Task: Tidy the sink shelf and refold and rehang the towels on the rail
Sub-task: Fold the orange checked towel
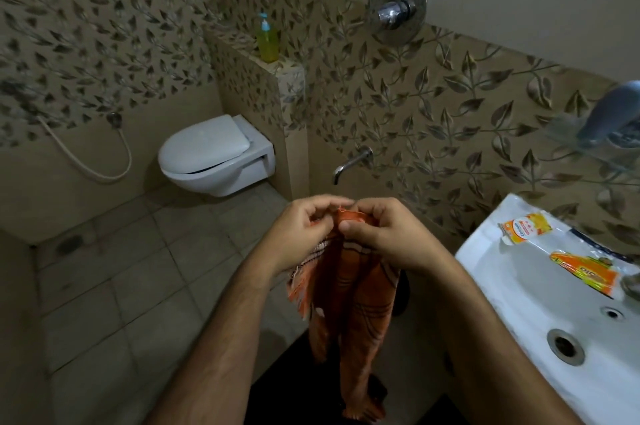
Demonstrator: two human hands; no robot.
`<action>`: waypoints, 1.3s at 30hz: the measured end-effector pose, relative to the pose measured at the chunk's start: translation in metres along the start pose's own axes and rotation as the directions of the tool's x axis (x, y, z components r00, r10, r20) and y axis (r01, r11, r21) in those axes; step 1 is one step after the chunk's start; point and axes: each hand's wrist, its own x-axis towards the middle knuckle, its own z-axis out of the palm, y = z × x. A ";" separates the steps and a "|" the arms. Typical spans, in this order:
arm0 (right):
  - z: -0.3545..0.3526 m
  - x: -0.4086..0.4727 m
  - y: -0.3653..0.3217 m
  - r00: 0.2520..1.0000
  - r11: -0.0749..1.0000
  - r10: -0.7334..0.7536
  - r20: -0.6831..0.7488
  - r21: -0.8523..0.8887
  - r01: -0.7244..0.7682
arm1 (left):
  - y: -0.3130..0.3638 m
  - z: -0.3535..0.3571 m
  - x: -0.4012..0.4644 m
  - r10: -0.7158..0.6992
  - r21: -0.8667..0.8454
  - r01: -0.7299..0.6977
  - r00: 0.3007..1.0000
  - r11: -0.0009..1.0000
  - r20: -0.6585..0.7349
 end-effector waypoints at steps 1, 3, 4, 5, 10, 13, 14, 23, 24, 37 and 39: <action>-0.002 -0.001 0.000 1.000 1.000 0.001 0.014 0.023 -0.001 | 0.000 0.000 0.002 -0.007 0.004 0.007 1.000 1.000 -0.001; -0.004 -0.002 0.000 1.000 0.999 0.011 -0.005 0.045 -0.010 | -0.004 0.002 0.004 -0.028 -0.011 0.027 0.994 1.000 -0.107; -0.004 -0.001 0.001 0.999 0.999 0.028 -0.027 0.043 -0.027 | -0.005 0.004 0.005 -0.035 0.001 0.036 0.979 0.999 -0.202; -0.004 -0.001 0.003 0.998 0.998 0.057 -0.040 0.035 -0.056 | -0.008 0.004 0.007 -0.034 0.048 0.051 0.955 0.998 -0.295; -0.010 -0.010 0.002 0.980 0.976 0.192 0.054 0.091 -0.196 | -0.002 -0.011 0.014 -0.009 0.312 0.199 0.855 0.929 -0.519; -0.022 -0.015 0.002 0.977 0.971 0.211 -0.038 0.121 -0.205 | -0.005 -0.019 0.015 -0.067 0.320 0.269 0.849 0.908 -0.523; -0.025 -0.016 0.001 0.975 0.973 0.211 -0.073 0.110 -0.202 | -0.007 -0.018 0.013 -0.091 0.317 0.286 0.855 0.904 -0.511; -0.005 0.000 -0.002 0.965 0.932 -0.020 -0.262 -0.354 -0.076 | -0.019 -0.008 -0.007 -0.162 -0.147 0.162 0.987 0.976 0.011; -0.001 0.002 -0.002 0.975 0.934 -0.029 -0.222 -0.353 -0.052 | -0.017 -0.005 -0.008 -0.123 -0.203 0.135 0.990 0.970 0.074; -0.019 -0.017 -0.002 0.983 0.995 0.092 0.160 0.015 -0.095 | -0.013 -0.024 0.000 -0.010 0.172 0.068 0.948 0.983 -0.318; -0.030 -0.024 -0.009 0.971 0.987 0.026 0.239 0.148 -0.063 | -0.012 -0.035 0.001 -0.021 0.179 0.089 0.936 0.980 -0.351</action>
